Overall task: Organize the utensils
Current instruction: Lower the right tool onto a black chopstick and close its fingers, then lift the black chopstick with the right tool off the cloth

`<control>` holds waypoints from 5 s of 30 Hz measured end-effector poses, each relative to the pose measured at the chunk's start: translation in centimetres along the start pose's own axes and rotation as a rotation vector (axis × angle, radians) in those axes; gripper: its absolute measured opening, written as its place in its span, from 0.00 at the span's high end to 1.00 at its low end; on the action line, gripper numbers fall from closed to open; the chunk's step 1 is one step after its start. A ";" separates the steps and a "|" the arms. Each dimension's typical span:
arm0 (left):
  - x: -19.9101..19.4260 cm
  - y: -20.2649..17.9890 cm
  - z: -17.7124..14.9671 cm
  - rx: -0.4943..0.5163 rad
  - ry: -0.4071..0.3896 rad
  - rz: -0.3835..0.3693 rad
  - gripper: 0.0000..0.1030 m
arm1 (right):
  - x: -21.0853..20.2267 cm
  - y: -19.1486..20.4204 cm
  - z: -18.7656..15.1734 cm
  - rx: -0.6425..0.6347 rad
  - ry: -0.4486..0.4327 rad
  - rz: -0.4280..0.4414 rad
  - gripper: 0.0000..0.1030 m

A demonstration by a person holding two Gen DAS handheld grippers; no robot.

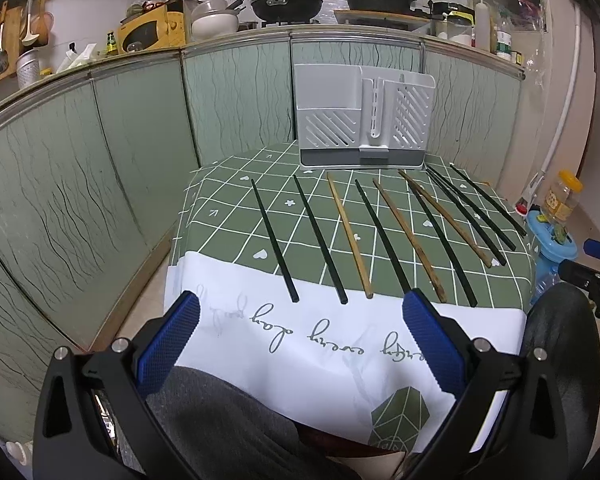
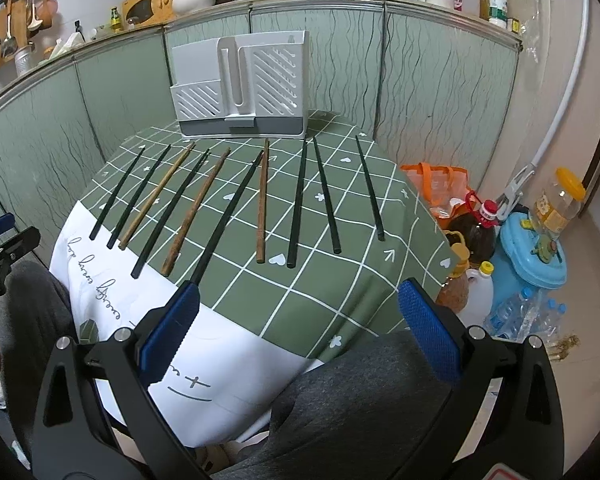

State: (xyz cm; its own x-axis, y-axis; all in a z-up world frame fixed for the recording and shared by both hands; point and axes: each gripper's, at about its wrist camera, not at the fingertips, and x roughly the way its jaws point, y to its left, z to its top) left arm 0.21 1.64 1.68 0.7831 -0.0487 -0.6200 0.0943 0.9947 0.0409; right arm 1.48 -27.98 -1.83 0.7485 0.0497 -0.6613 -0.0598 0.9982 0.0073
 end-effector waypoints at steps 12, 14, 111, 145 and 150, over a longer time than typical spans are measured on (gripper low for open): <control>2.3 1.1 1.4 0.010 0.045 -0.019 0.04 | 1.2 -2.3 1.7 -0.002 0.014 0.012 0.08; 2.8 1.2 1.7 0.011 0.044 -0.017 0.04 | 1.7 -2.8 2.0 -0.003 0.019 0.004 0.08; 11.6 -0.6 0.2 -0.198 0.246 0.226 0.92 | 12.9 -6.6 4.3 -0.007 0.203 -0.076 0.94; 8.9 0.4 2.3 -0.174 0.163 0.184 0.92 | 9.4 -6.6 5.6 0.011 0.104 -0.025 0.94; 8.2 0.4 3.1 -0.161 0.150 0.173 0.92 | 8.3 -6.5 6.7 0.015 0.090 -0.011 0.94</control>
State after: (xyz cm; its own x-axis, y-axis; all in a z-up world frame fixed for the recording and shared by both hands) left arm 8.56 1.39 -0.91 0.6781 0.1253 -0.7243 -0.1417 0.9892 0.0385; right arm 12.48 -33.83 -2.34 0.6869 0.0359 -0.7259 -0.0410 0.9991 0.0105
